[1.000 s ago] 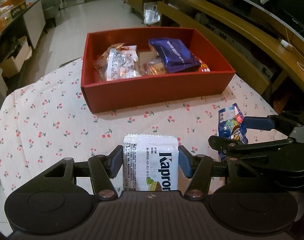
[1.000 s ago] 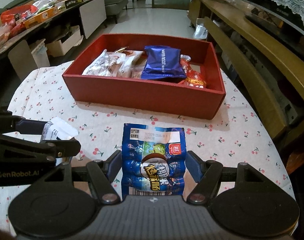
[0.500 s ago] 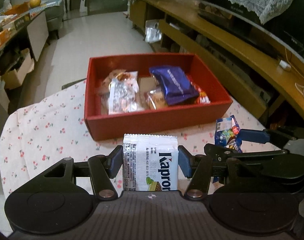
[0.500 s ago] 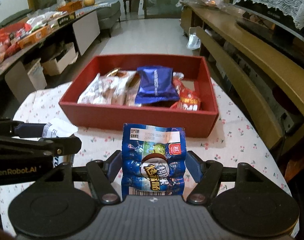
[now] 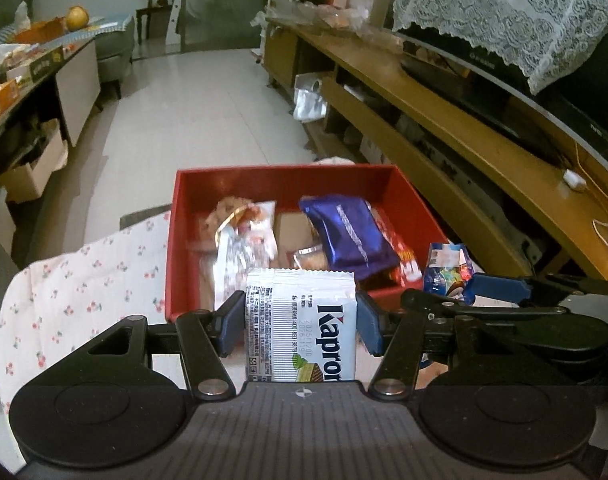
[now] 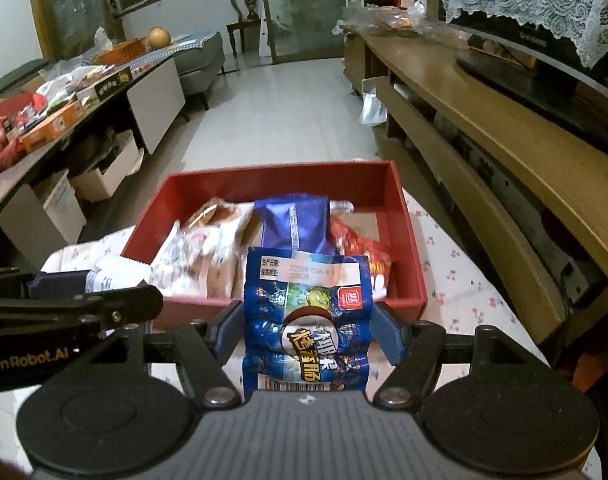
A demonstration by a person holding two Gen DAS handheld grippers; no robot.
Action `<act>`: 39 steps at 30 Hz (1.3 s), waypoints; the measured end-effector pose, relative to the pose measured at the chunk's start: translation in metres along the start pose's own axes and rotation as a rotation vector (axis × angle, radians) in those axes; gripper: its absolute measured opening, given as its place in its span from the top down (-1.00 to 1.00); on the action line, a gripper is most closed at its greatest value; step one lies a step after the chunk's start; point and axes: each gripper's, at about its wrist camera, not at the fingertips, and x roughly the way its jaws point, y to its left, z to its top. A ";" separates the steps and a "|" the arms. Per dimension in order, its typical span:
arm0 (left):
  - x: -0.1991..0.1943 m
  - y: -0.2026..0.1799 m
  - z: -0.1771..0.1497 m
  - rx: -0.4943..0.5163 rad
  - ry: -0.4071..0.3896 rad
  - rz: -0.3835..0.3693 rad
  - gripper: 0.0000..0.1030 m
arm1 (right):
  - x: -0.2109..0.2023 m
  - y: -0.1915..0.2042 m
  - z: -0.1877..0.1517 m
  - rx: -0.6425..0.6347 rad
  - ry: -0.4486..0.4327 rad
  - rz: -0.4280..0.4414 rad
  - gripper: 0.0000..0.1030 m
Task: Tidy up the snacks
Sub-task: 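Lift both held packets and carry them over the red box, then lower both packets into the red box and open both tools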
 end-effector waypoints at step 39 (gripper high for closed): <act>0.093 0.034 0.041 -0.100 0.033 0.087 -0.30 | 0.111 -0.005 0.050 0.036 0.055 -0.027 -0.78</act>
